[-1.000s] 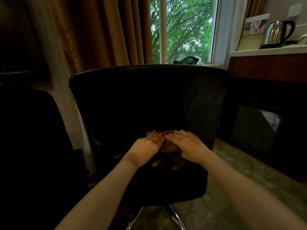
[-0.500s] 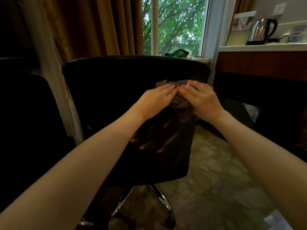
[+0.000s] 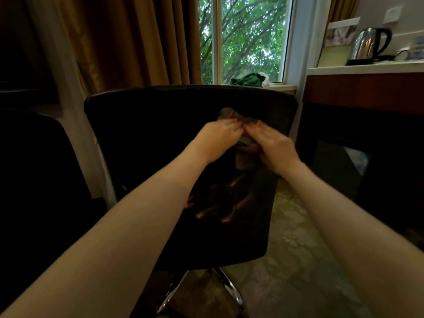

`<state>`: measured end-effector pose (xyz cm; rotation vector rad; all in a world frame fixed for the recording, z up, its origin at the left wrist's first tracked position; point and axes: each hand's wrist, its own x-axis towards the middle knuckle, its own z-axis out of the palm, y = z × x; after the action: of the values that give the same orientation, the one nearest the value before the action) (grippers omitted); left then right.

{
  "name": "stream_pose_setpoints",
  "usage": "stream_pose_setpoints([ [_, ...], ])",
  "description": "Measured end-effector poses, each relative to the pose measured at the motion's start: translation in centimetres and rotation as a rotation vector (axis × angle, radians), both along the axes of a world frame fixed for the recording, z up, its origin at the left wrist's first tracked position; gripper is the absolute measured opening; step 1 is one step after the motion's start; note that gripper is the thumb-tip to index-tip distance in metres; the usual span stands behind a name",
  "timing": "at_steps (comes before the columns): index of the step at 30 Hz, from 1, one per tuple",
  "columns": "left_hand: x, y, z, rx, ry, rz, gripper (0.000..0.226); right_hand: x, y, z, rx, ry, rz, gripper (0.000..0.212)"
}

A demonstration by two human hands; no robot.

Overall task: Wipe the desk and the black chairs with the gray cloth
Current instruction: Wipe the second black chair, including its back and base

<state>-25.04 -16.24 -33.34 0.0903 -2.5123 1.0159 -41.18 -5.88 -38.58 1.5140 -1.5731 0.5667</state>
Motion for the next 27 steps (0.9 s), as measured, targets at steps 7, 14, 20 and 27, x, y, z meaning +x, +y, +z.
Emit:
stream_pose_setpoints([
  [7,0.5,-2.5,-6.8,0.119,-0.003,-0.037,0.052,0.8,-2.1,-7.4,0.028,-0.052,0.028,0.052],
  [14,1.0,-2.5,-10.9,0.103,-0.207,0.136,0.05,1.8,-2.5,-12.8,0.099,-0.195,0.062,0.052],
  [20,0.5,-1.5,-11.1,0.143,-0.229,0.197,0.04,2.3,-1.7,-12.7,0.304,-0.356,0.084,0.062],
  [27,-2.6,2.3,-4.7,0.292,-0.072,0.104,0.04,3.0,1.5,-6.4,0.106,-0.922,0.095,0.065],
])
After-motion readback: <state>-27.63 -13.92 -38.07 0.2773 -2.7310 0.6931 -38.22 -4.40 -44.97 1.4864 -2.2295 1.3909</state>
